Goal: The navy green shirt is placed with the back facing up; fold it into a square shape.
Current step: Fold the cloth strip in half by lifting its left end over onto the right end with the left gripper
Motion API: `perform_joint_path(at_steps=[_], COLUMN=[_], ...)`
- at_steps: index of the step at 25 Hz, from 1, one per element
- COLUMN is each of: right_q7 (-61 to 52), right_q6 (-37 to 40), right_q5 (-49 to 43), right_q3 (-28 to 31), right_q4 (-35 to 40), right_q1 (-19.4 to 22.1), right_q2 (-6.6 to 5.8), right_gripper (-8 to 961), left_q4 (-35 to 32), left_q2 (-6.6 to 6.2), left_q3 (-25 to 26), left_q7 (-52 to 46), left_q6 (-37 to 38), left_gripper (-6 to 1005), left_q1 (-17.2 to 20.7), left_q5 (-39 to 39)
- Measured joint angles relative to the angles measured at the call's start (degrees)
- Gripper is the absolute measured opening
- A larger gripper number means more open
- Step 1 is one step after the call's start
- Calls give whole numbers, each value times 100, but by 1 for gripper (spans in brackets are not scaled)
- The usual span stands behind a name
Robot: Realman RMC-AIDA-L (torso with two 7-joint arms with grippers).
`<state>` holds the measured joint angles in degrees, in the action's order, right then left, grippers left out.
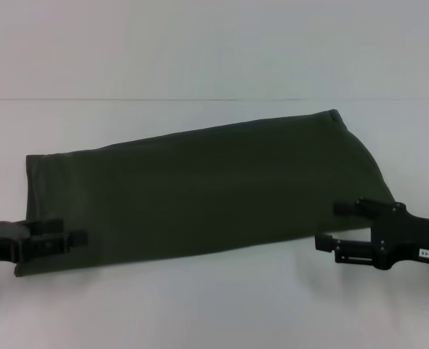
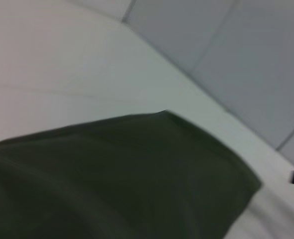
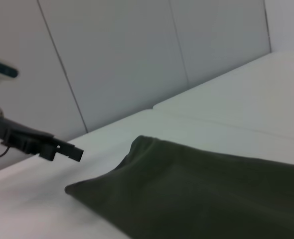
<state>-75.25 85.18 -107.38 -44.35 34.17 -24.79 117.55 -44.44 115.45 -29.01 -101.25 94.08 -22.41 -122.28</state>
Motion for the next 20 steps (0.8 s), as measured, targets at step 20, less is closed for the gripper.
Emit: perform_joint_path(at_steps=[20], right_q7=[175], right_q6=[-60], right_q5=[-337], right_q3=[-4], right_q4=[-45], right_q1=[-79], right_q2=[123], right_gripper=[912], left_q4=[263], left_q2=[-228], left_q3=[112], left_q7=[-2265], left_q6=[-1472], left_gripper=[827], left_q1=[-324], left_q5=[-1263])
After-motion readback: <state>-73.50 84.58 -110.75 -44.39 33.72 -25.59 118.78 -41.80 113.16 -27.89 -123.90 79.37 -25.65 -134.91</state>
